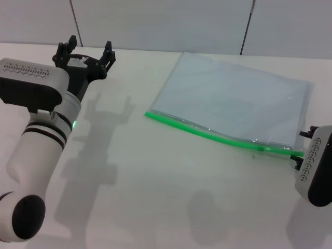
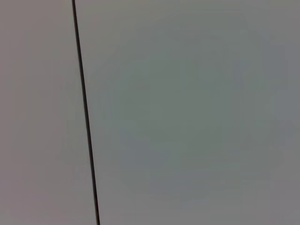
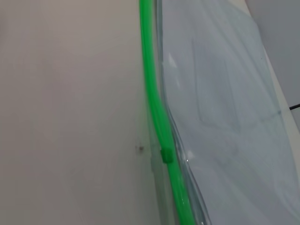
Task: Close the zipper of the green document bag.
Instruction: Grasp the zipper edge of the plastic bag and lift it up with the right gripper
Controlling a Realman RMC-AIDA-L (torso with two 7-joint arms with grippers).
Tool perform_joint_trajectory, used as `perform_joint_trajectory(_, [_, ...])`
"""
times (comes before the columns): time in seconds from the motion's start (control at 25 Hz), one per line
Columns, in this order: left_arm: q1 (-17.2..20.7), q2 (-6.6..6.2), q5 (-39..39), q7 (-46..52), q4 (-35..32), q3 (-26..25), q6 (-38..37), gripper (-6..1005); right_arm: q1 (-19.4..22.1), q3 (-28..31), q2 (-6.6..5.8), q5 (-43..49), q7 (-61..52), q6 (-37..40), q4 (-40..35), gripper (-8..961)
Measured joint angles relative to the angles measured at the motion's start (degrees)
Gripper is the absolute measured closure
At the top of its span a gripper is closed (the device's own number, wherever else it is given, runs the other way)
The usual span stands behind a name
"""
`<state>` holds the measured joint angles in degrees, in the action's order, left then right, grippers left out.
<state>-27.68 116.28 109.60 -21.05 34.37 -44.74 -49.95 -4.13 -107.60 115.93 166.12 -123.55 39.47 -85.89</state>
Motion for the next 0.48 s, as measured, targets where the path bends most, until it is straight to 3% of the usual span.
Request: perform_joint_trajectory(0.48, [0.0,0.00,0.0,-0.1,-0.2,0.0,0.2,156,0.4,-1.1,0.21,-0.1,0.2,0.7,-0.1,393])
